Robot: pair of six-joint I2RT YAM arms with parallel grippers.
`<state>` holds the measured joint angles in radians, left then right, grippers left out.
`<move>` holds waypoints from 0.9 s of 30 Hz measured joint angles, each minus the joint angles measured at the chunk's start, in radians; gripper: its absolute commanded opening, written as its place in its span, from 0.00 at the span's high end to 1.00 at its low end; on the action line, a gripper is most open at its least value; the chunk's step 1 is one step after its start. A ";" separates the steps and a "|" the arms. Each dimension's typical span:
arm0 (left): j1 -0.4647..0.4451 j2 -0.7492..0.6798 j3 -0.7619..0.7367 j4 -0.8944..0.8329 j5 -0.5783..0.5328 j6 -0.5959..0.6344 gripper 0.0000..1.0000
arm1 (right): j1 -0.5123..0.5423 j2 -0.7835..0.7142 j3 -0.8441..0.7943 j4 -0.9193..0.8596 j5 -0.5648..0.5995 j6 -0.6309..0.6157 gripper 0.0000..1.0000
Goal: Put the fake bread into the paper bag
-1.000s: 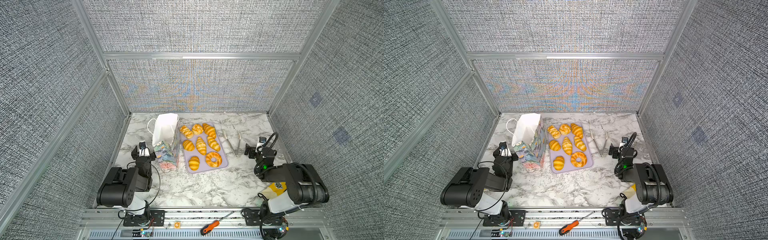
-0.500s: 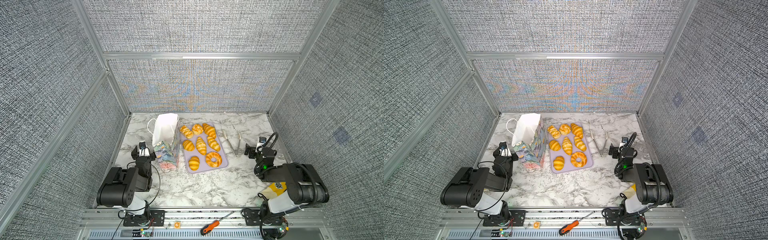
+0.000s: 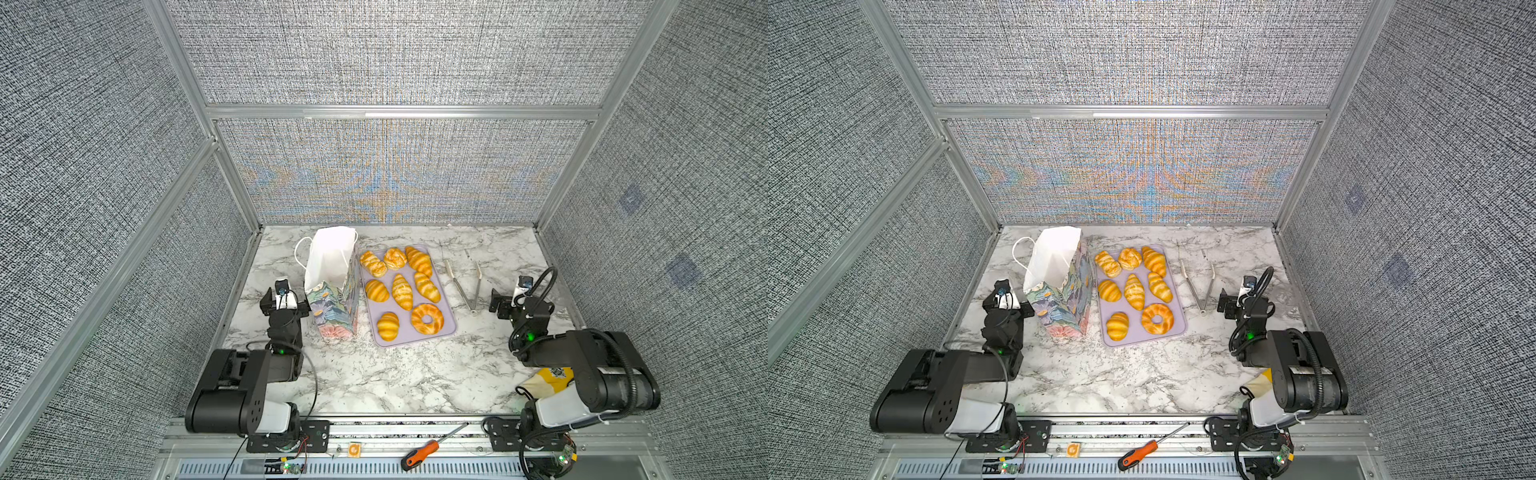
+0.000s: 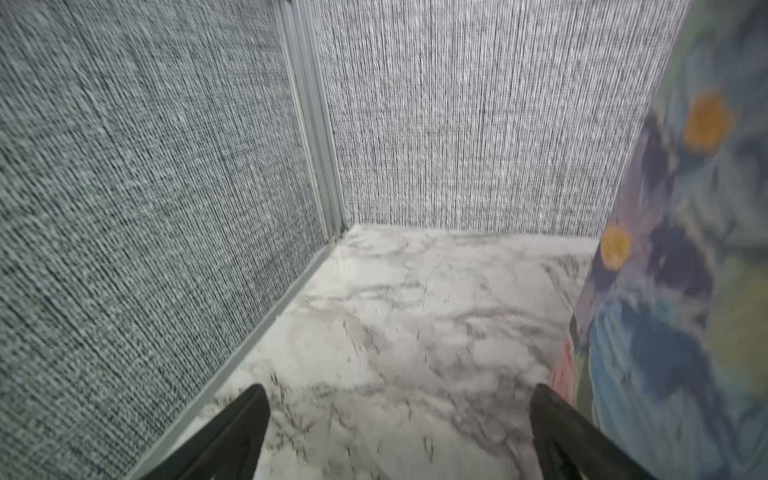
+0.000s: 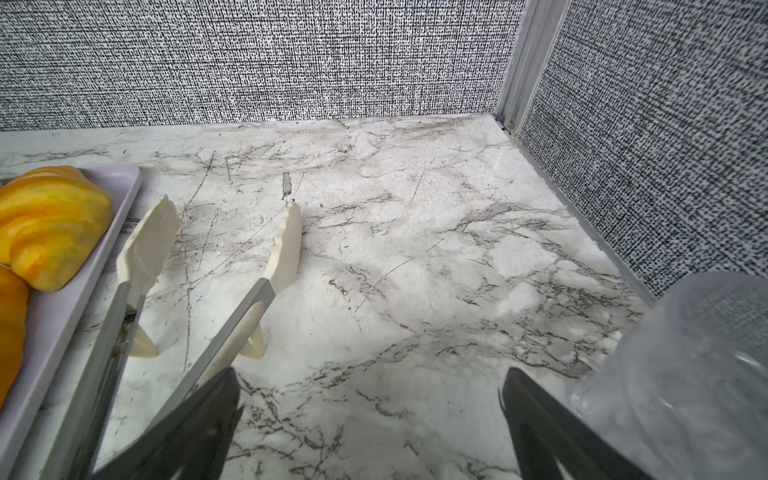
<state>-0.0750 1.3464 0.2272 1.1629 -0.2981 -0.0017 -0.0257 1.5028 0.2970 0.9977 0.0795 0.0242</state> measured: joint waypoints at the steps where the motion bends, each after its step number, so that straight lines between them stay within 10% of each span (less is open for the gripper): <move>1: 0.000 -0.054 0.030 -0.057 -0.022 -0.011 0.01 | 0.001 -0.021 0.000 -0.008 0.008 0.000 0.01; 27: 0.000 -0.587 0.502 -1.125 -0.057 -0.265 0.01 | 0.000 -0.284 0.348 -0.829 -0.036 0.083 0.01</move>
<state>-0.0750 0.7589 0.7296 0.0376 -0.3550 -0.2665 -0.0254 1.2186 0.6445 0.1684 0.0437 0.1074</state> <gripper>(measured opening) 0.991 0.994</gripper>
